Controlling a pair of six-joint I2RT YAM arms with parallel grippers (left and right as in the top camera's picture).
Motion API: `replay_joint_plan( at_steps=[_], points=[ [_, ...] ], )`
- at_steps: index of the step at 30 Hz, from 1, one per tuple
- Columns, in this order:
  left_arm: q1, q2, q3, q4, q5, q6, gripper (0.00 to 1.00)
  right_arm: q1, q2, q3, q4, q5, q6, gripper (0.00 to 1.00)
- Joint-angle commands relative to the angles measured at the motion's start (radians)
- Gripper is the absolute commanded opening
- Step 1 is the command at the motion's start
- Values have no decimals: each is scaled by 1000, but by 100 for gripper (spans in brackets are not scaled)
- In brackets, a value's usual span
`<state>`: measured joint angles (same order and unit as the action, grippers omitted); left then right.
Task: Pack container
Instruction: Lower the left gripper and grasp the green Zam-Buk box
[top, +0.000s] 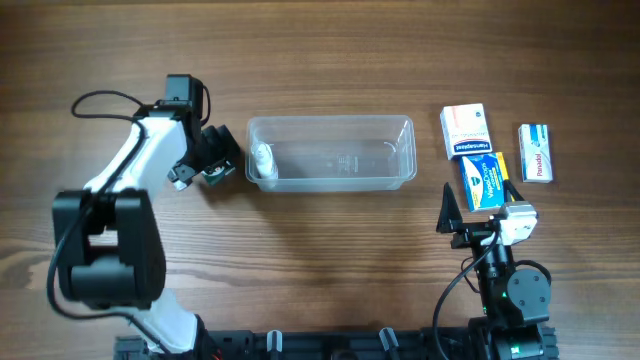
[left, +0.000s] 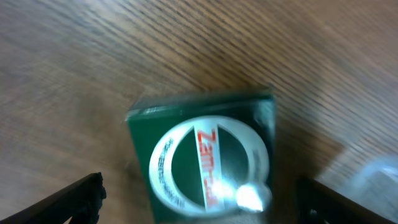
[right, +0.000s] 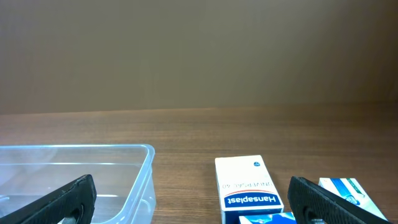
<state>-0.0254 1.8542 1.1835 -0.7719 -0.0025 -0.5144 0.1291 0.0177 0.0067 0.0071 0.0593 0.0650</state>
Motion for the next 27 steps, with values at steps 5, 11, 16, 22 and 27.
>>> replay_joint_plan(
  at_steps=[5,11,16,22,27],
  points=[
    [-3,39,-6,63,-14,-18,96,0,-4,-2,5,-16,-10,100],
    [-3,39,-6,57,-14,-18,78,0,-4,-2,5,-16,-11,100],
    [-3,39,-7,36,-14,-18,79,0,-4,-2,5,-16,-11,100],
    [-3,40,-20,38,-14,-19,78,0,-4,-2,5,-16,-11,100],
    [-3,40,-39,55,-14,-49,77,0,-4,-2,5,-16,-10,100]
  ],
)
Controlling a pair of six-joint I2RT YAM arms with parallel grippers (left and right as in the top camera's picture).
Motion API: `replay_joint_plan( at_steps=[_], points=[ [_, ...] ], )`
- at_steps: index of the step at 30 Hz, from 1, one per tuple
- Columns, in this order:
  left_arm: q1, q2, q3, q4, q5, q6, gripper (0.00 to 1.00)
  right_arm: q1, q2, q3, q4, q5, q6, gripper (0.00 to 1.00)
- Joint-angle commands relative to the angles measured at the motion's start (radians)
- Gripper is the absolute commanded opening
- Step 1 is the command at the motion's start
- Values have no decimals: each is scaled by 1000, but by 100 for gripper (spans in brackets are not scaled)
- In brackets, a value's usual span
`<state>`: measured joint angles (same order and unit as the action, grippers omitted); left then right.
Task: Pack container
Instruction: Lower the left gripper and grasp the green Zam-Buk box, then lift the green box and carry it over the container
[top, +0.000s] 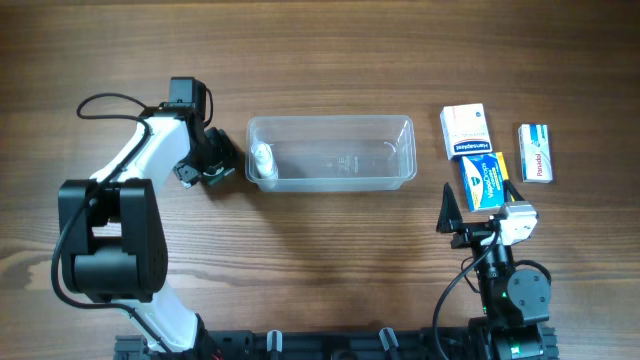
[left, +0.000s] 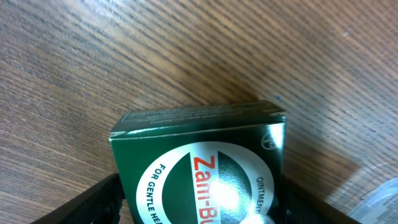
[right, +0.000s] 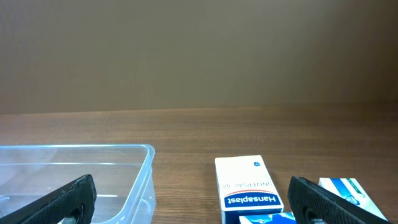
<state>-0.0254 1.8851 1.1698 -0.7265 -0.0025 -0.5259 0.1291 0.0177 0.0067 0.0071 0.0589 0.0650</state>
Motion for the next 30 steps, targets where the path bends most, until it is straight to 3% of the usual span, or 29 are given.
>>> replay_joint_plan(
  at_steps=[1,5,13,21,30],
  points=[
    [-3,10,-29,13,-14,-37,77,0,-4,-2,5,-15,-10,100],
    [-3,10,-34,18,-15,-37,76,0,-4,-2,5,-15,-11,100],
    [-3,8,-31,25,-18,-31,59,0,-4,-2,5,-15,-10,100],
    [-3,-40,-25,17,-18,42,54,0,-4,-2,5,-15,-10,100],
    [-3,-228,70,-79,-45,55,52,0,-4,-2,5,-15,-10,100]
  ],
)
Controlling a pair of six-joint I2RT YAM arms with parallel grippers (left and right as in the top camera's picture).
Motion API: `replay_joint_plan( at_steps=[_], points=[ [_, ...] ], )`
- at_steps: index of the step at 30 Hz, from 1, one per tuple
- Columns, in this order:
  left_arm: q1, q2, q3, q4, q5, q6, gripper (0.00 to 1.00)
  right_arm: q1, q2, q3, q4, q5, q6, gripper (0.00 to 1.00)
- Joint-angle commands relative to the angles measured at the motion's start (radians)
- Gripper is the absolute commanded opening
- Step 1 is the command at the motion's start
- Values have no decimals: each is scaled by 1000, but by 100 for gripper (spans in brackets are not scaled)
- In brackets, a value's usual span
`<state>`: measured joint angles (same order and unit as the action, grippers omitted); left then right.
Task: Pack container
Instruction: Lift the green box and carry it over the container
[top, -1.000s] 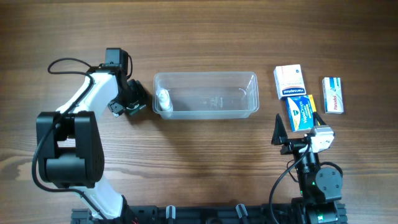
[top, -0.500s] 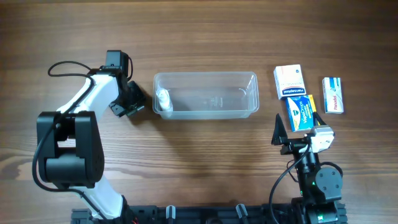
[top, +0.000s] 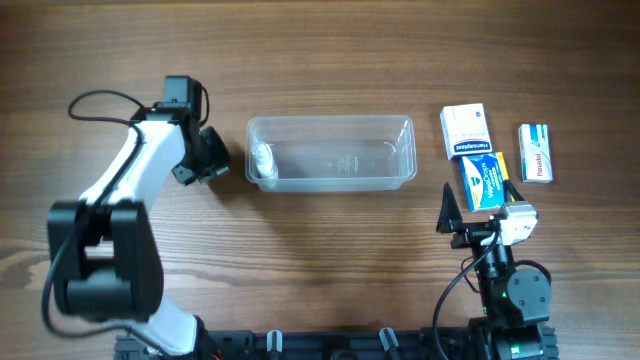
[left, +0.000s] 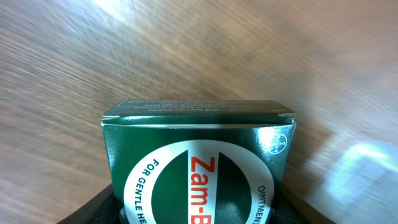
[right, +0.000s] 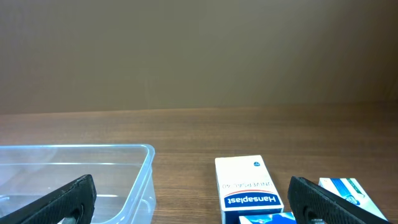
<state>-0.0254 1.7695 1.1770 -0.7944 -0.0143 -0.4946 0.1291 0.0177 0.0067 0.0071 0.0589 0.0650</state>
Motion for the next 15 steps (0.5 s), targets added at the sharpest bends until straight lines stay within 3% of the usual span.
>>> replay_joint_plan(
  at_steps=[1,8,15],
  points=[
    [-3,-136,72,-15,-32,33,52,0,-4,-2,5,-15,-10,100],
    [-15,-311,148,-42,-20,42,48,0,-4,-2,5,-15,-11,100],
    [-129,-396,166,-56,-2,42,46,0,-4,-2,5,-15,-10,100]
  ],
)
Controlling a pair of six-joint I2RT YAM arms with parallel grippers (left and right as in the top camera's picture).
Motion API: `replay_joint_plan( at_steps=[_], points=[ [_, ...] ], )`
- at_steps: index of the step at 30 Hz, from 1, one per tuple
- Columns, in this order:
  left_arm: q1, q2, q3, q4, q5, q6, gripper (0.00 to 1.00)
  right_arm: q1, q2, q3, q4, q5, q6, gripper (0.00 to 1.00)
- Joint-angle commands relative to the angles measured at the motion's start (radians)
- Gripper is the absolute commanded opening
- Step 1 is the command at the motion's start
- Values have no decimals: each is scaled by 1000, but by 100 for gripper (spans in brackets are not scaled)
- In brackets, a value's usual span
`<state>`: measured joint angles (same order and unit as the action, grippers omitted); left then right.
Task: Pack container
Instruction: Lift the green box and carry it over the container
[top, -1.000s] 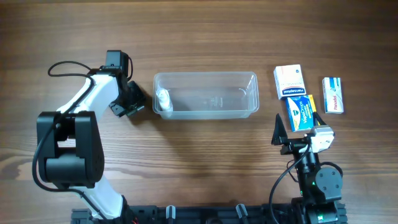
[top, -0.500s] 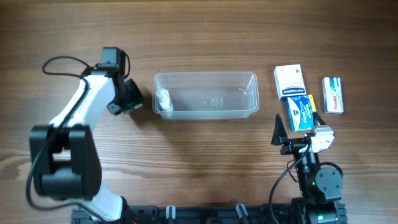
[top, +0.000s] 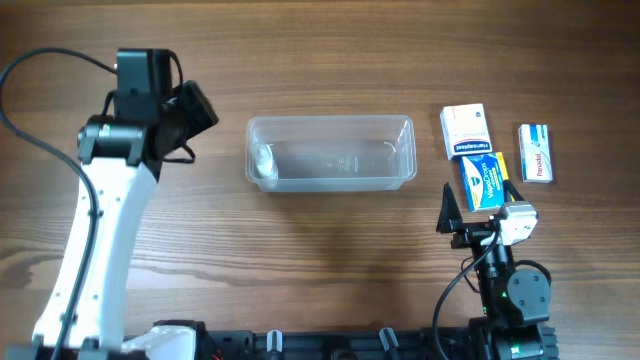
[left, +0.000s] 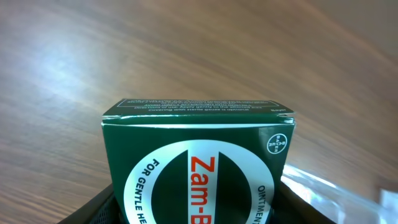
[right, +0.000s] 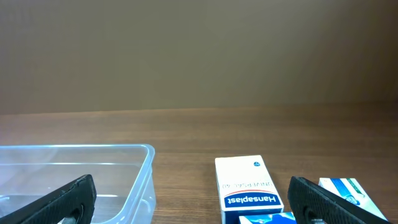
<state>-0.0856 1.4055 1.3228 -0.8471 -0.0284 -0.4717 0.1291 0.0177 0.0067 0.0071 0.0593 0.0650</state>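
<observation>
A dark green Zam-Buk ointment box (left: 196, 162) fills the left wrist view, with my left gripper (left: 199, 214) shut on it and a finger at each side. From overhead the left gripper (top: 197, 107) holds it in the air, left of the clear plastic container (top: 330, 119). A corner of the container (left: 336, 186) shows below the box. A small white item (top: 262, 158) lies at the container's left end. My right gripper (right: 193, 208) stands wide open and holds nothing, near the table's front right.
Right of the container lie a white and red Hansaplast box (top: 464, 130), a blue box (top: 484, 180) and a white and blue box (top: 537, 152). The Hansaplast box (right: 249, 186) lies just ahead of the right gripper. The container's right wall (right: 146, 180) is at its left.
My left gripper, holding the green box, was low beside the container's left end. It is now raised well above the table, up and to the left. The right arm has not moved.
The left gripper was open over the green box lying on the table left of the container. Then its fingers stood down round the box. Then it was shut on the box, and now holds it high above the table.
</observation>
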Motion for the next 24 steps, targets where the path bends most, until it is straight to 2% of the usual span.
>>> replay_joint_plan(
  at_steps=[1,12,24],
  points=[
    [-86,-32,20,-3,13,19,46,0,-4,-2,5,-16,-10,100],
    [-347,-31,20,1,8,-16,46,0,-4,-2,5,-16,-10,100],
    [-483,89,20,3,-34,-41,45,0,-4,-2,5,-16,-10,100]
  ],
)
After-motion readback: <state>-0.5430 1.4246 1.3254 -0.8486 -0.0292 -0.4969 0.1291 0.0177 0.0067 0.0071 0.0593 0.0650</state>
